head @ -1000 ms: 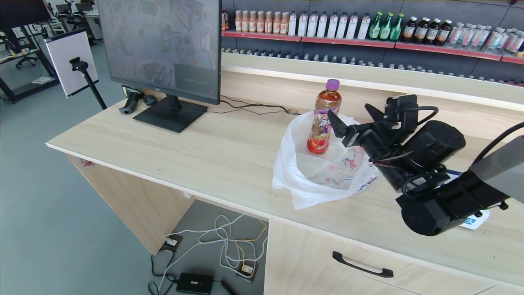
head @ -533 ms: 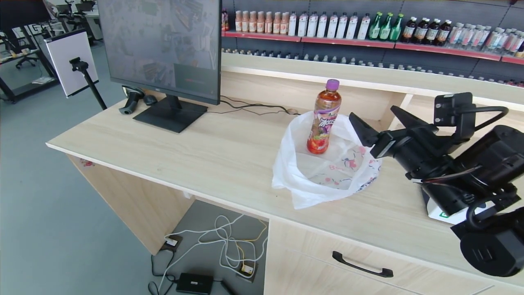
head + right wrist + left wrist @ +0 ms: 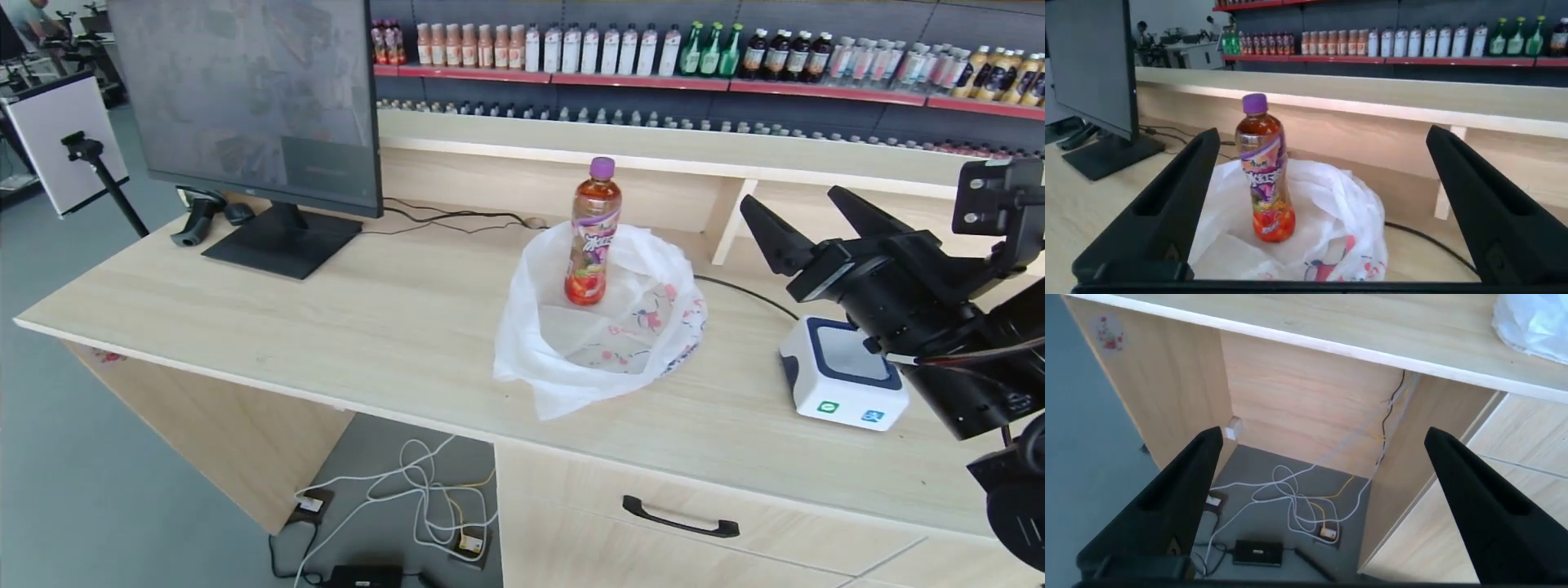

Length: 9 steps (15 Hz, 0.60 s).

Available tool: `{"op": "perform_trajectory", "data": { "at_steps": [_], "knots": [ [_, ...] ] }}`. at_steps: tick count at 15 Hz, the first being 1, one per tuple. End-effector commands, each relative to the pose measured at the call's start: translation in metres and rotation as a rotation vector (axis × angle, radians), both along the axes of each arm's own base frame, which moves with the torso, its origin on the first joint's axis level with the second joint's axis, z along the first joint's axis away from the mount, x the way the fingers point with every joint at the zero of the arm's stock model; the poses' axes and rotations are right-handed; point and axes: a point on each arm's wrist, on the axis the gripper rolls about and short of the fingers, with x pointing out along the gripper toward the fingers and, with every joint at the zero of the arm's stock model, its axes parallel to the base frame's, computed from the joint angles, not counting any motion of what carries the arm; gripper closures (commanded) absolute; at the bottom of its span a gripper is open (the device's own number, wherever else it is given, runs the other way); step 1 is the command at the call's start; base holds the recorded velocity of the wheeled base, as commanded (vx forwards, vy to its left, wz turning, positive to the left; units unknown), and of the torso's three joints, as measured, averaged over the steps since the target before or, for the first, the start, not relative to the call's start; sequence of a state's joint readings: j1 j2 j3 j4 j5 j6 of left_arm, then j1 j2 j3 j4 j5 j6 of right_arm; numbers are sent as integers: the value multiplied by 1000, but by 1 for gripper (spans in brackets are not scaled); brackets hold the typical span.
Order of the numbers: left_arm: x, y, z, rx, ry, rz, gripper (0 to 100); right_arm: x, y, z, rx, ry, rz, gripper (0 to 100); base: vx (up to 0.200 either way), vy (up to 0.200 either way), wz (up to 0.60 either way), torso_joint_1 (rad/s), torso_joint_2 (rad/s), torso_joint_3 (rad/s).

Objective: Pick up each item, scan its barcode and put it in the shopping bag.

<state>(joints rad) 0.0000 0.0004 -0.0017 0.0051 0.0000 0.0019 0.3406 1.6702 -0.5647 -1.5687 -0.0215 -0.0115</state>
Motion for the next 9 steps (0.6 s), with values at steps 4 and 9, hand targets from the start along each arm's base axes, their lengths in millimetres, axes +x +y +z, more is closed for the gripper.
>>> {"op": "perform_trajectory", "data": {
  "at_steps": [4, 9],
  "knots": [
    [0, 0, 0, 3, 1, 0, 0, -2, -2, -2, -7, 6, -7, 0, 0, 0, -600, 4, 0, 0],
    [0, 0, 0, -3, 1, 0, 0, 5, -3, -9, -36, 22, -30, 0, 0, -80, -120, 2, 1, 0]
  ]
}}
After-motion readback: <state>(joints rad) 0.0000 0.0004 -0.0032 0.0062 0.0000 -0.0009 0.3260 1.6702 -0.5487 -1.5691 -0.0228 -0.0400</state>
